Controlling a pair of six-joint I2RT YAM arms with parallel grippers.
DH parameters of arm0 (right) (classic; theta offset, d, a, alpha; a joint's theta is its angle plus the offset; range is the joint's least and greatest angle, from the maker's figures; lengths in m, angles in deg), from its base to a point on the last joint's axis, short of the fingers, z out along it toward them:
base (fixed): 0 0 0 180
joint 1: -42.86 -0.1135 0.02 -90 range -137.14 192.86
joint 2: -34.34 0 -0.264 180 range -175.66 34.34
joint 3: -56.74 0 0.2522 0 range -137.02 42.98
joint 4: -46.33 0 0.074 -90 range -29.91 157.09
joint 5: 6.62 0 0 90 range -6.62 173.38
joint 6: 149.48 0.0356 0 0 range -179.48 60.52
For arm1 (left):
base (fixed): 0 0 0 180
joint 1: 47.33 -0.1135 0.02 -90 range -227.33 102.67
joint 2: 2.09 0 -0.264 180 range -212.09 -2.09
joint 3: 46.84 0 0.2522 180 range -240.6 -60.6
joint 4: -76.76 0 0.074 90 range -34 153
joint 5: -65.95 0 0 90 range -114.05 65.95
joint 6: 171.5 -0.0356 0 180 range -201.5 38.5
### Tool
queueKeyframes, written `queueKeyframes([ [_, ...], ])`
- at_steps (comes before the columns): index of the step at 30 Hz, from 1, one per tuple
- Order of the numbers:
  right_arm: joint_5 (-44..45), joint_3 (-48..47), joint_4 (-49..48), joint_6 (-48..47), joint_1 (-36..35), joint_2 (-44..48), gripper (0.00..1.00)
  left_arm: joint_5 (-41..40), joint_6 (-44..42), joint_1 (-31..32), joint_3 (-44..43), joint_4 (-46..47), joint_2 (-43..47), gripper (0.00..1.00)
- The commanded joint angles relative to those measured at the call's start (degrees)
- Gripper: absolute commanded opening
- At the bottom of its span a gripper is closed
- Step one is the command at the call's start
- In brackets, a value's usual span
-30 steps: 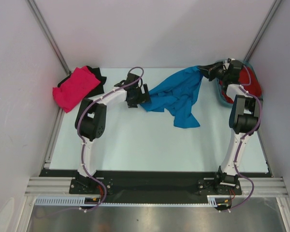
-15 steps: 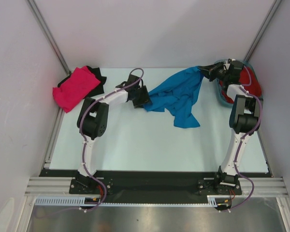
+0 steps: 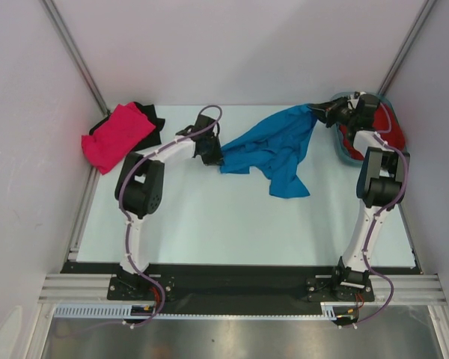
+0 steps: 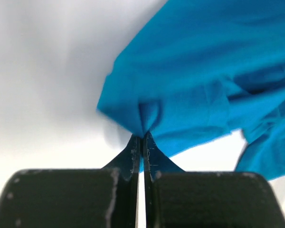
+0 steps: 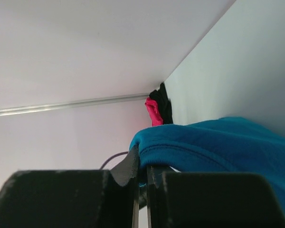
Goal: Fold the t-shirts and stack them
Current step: Flatten the tshirt out
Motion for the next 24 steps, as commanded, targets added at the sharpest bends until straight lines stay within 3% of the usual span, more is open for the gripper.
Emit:
queueKeyframes([
  [1, -4.82, -0.07, 3.39, -4.35, 1.21, 8.43, 0.0, -9.29, -7.85, -0.43, -0.28, -5.19, 12.19, 0.0],
  [5, -8.7, 0.98, 10.17, -10.33, 1.3, 17.63, 0.0, -15.52, -12.78, -0.43, 0.24, -7.74, 23.16, 0.01],
  [7, -8.88, 4.4, 9.32, -9.03, 1.47, 21.43, 0.0, -16.33, -14.27, -0.43, -0.19, -8.79, 26.26, 0.0],
  [12, -10.2, 13.46, -7.19, 7.39, 1.47, 32.23, 0.0, -16.94, -17.26, -0.08, -5.19, -13.44, 33.9, 0.0],
  [20, -13.62, 17.78, -12.23, 22.78, 2.17, 45.87, 0.0, -16.33, -21.22, 1.15, -6.7, -17.58, 45.07, 0.0],
  [23, -15.99, 12.89, -5.84, 18.44, 3.31, 50.52, 0.0, -16.24, -22.01, 1.23, -7.4, -20.12, 49.8, 0.0],
  [24, -16.96, 11.2, 2.28, 16.05, 3.93, 51.67, 0.0, -16.33, -22.27, 1.24, -8.8, -21.01, 50.87, 0.0],
])
